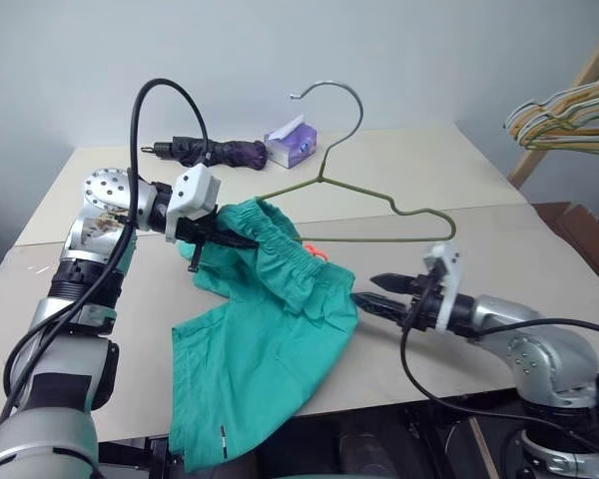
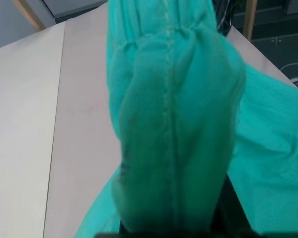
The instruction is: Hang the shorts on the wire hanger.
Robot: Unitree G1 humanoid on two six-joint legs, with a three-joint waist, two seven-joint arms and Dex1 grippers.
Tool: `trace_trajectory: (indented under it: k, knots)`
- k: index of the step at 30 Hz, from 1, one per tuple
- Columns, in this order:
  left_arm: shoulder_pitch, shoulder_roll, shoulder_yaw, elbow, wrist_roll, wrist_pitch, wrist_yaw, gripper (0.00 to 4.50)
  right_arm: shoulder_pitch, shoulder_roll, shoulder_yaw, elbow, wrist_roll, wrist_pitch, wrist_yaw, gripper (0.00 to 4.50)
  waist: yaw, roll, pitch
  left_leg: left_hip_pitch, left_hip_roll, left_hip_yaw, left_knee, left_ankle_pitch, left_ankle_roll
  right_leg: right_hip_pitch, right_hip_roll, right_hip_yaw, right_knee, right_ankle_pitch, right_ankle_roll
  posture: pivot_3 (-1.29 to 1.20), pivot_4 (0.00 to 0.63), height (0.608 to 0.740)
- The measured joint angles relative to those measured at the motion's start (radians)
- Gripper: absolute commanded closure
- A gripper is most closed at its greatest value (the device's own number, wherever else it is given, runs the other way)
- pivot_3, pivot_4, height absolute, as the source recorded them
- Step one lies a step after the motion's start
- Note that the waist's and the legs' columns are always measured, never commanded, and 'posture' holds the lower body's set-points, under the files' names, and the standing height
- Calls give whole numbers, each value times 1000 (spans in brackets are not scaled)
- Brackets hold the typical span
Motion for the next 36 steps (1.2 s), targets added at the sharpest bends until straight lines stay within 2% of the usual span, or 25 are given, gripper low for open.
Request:
trace_trajectory:
  k: [4, 7, 16, 19, 27, 36]
  knots:
    - [0, 0, 9, -3, 6, 2, 0, 4500, -30, 7, 39, 24, 13, 2, -8, 43, 2, 0, 0, 0, 0, 0, 0, 0, 0, 0, 0, 0, 0, 0, 0, -85, 44, 740]
    - [0, 0, 10, -6, 7, 2, 0, 4500, -32, 7, 64, 35, 20, 11, -8, 600, 1, 0, 0, 0, 0, 0, 0, 0, 0, 0, 0, 0, 0, 0, 0, -82, 40, 740]
    - [3, -1, 11, -10, 10, 1, 1, 4500, -43, 46, 70, 59, 60, 20, -35, 3617, -1, 0, 0, 0, 0, -1, 0, 0, 0, 0, 0, -1, 0, 0, 0, -82, 33, 740]
    - [12, -1, 13, -11, 12, -1, 3, 4500, -41, 46, 68, 57, 79, 21, -38, 4484, -1, 0, 0, 0, 0, -1, 0, 0, 0, 0, 0, -1, 0, 0, 0, -81, 33, 740]
    - [28, 27, 29, -6, 43, -13, 7, 4500, -13, -48, -19, 52, 105, 12, -31, 4484, 1, 0, 0, 0, 0, 0, 0, 0, 0, 0, 0, -1, 0, 0, 0, -86, 34, 740]
    - [81, 129, 28, -5, 39, -31, -1, 4500, -14, -154, -62, 114, 121, -43, 17, 4484, -1, 0, 0, 0, 0, 0, 0, 0, 0, 0, 0, 0, 0, 0, 0, -91, 45, 740]
